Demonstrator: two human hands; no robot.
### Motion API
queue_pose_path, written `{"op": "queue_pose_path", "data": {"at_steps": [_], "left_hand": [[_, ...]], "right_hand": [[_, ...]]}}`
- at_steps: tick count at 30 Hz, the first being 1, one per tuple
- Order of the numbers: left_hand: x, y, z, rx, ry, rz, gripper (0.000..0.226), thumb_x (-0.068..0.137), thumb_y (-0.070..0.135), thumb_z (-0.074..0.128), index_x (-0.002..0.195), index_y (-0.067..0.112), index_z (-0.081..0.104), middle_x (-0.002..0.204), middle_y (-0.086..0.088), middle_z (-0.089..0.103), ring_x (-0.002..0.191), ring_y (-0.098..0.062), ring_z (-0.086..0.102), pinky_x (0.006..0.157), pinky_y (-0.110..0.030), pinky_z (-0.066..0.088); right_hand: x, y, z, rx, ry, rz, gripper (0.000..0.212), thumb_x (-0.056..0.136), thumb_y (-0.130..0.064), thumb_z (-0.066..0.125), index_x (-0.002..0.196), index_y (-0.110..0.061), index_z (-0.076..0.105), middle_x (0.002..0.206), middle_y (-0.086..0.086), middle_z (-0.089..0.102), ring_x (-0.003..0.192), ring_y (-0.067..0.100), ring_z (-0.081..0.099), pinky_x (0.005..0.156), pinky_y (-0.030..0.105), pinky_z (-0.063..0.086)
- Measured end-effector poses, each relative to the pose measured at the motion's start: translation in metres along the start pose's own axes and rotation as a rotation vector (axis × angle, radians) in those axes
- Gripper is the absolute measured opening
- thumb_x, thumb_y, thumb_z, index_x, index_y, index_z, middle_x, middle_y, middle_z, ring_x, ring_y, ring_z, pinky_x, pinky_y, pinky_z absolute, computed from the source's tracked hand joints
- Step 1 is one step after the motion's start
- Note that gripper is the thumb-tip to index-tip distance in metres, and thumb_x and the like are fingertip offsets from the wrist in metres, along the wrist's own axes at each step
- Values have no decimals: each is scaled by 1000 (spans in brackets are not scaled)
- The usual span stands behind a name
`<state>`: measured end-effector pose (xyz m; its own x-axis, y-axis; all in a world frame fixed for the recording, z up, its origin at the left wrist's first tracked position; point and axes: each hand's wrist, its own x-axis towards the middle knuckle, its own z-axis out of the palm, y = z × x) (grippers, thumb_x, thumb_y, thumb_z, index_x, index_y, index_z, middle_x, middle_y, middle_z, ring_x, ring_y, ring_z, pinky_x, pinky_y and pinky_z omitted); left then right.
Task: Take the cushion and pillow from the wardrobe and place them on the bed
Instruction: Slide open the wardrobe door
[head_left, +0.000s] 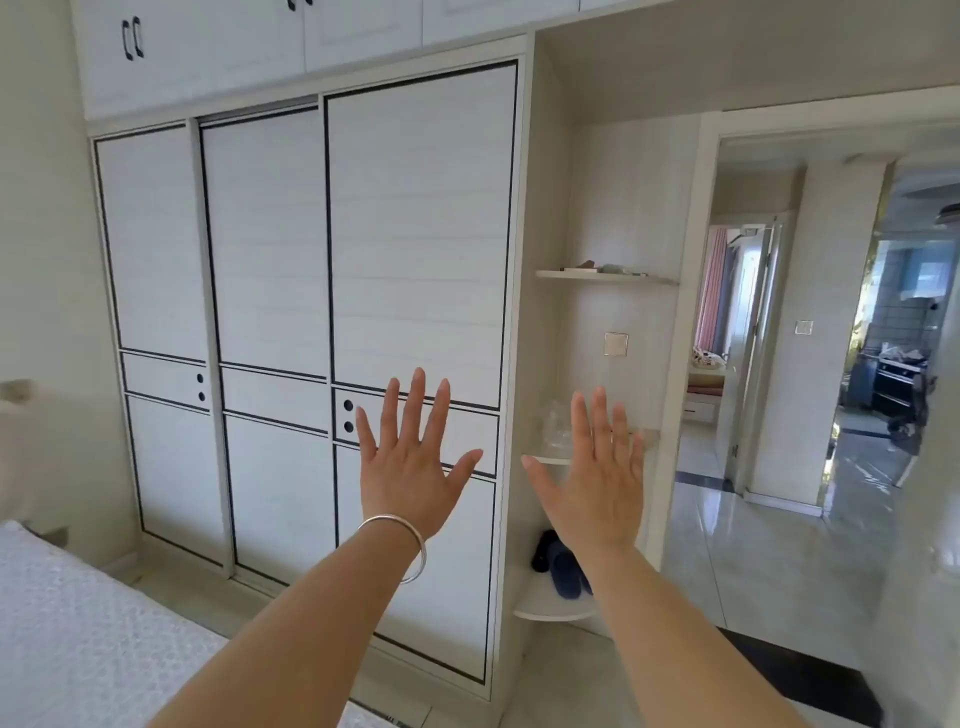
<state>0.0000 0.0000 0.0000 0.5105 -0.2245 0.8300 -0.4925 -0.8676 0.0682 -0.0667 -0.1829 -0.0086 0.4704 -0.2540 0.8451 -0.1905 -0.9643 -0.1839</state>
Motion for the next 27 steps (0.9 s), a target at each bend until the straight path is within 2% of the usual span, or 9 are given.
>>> {"op": "queue_pose_path", "data": {"at_steps": [3,8,11,15,21,27], "left_hand": [[17,-6,33,10,-7,-48,77,86,69,15,145,34,-19,157,2,-6,145,-23,-7,116,-56,2],[66,-16,108,56,0,2,75,88,66,19,149,27,1,158,-1,6,145,-23,2,112,-54,2],[100,-23,158,48,-7,29,75,89,65,21,150,27,-1,159,-1,7,145,-24,2,113,-53,1],[148,-32,217,79,15,97,73,90,62,21,151,27,0,159,0,6,145,-26,5,113,-55,4],[207,-37,293,96,7,83,72,90,61,22,151,27,2,159,-1,6,145,-27,5,113,-55,2],[252,-29,371,139,-13,91,71,91,56,25,150,29,-3,158,-1,5,144,-27,7,112,-56,6]], "right_hand": [[17,5,30,-1,-28,0,85,82,-67,28,148,-21,2,156,4,3,143,20,-2,113,41,-2],[61,19,106,-8,-71,-37,85,82,-66,29,148,-21,1,156,3,5,144,23,4,114,41,-1],[93,25,155,-16,-99,-39,84,83,-66,30,149,-20,4,156,3,7,144,22,3,114,39,-4],[141,36,211,-18,-101,-49,82,84,-63,31,148,-19,4,156,4,10,144,22,5,114,41,3],[198,66,284,-23,-145,-70,77,86,-58,27,149,-18,9,157,4,12,145,23,7,117,43,9],[250,98,355,-9,-177,-126,74,88,-59,20,149,-19,8,157,2,4,143,21,-2,113,39,-1]]}}
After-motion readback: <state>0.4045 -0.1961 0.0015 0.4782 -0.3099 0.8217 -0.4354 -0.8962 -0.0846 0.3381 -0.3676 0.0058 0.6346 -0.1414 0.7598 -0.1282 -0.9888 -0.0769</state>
